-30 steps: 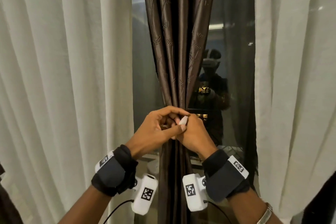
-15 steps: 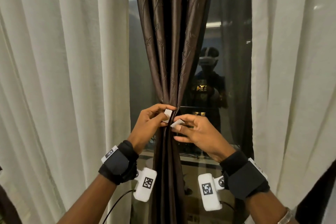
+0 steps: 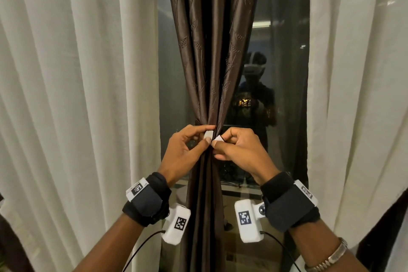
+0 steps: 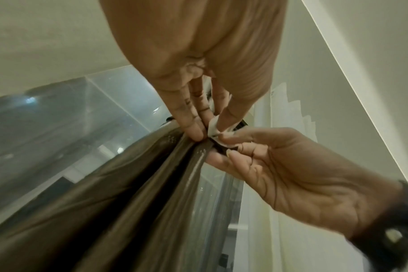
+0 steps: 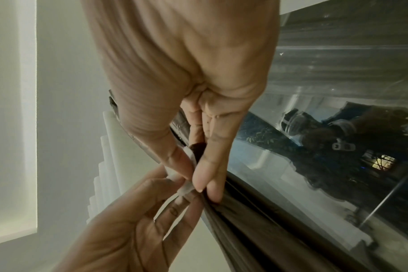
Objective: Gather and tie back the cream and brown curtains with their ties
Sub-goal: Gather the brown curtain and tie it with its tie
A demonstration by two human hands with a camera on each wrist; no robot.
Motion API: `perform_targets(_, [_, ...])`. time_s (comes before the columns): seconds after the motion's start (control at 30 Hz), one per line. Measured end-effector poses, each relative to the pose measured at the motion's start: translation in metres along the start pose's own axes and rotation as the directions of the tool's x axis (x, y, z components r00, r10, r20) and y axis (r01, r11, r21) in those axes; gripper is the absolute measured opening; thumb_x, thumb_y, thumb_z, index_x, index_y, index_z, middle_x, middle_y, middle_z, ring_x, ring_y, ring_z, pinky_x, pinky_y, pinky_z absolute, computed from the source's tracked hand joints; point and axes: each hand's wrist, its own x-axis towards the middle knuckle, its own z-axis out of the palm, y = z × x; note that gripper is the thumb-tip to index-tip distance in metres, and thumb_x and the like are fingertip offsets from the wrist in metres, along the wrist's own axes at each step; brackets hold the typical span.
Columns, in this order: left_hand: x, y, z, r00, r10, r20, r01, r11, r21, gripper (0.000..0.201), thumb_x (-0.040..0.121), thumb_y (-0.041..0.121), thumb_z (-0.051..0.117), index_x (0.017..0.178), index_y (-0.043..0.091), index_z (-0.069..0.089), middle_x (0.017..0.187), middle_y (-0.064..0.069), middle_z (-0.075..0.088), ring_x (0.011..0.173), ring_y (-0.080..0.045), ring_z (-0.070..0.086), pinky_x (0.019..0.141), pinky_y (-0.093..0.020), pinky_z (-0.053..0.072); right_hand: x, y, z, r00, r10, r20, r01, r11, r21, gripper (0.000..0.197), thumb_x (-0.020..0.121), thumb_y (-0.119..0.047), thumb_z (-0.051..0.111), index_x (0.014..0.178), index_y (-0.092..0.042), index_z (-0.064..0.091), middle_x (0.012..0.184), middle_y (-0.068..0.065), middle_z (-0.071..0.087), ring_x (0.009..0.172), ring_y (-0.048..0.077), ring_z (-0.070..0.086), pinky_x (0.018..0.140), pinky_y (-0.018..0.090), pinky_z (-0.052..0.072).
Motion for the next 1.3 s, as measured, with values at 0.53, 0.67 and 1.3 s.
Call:
perform_targets(0.53, [-0.006, 0.009, 0.011, 0.99, 0.137, 0.041, -0.136, 0.813, 0.566, 0.042, 0.101, 0.026, 0.063, 0.143, 0.022, 0.062, 0.102, 0.009, 0.058, 0.086, -0.006, 0.056, 0.079, -0.02, 0.053, 0.01, -0.014, 0.007, 0.998, 0.061, -0.009, -0.061, 0.987, -0.148, 0.01, 0.089, -0.001, 0.078, 0.089, -0.009, 0.083, 0.084, 0.006, 0.081, 0.076, 0.009, 0.081, 0.069, 0.024, 0.065])
perform_targets(0.67, [-0.012, 0.006, 0.022, 0.985, 0.174, 0.021, -0.146, 0.746, 0.65, 0.05, 0.098, 0.018, 0.068, 0.146, 0.021, 0.058, 0.103, 0.006, 0.056, 0.086, -0.011, 0.055, 0.071, -0.031, 0.057, 0.011, -0.011, 0.007, 0.997, 0.082, 0.003, -0.082, 0.992, -0.097, 0.015, 0.094, 0.0, 0.072, 0.098, -0.01, 0.081, 0.093, 0.007, 0.082, 0.086, 0.014, 0.081, 0.081, 0.035, 0.068])
perform_targets(1.3, [-0.084, -0.03, 0.042, 0.998, -0.062, -0.008, 0.061, 0.947, 0.315, 0.087, 0.088, 0.0, 0.062, 0.164, 0.016, 0.023, 0.162, -0.003, 0.045, 0.147, -0.017, 0.046, 0.123, -0.031, 0.037, 0.007, 0.058, 0.028, 0.93, -0.235, -0.281, 0.215, 0.971, -0.1, 0.056, 0.094, -0.017, 0.071, 0.142, -0.038, 0.049, 0.102, -0.011, 0.074, 0.087, 0.01, 0.077, 0.086, 0.048, 0.065])
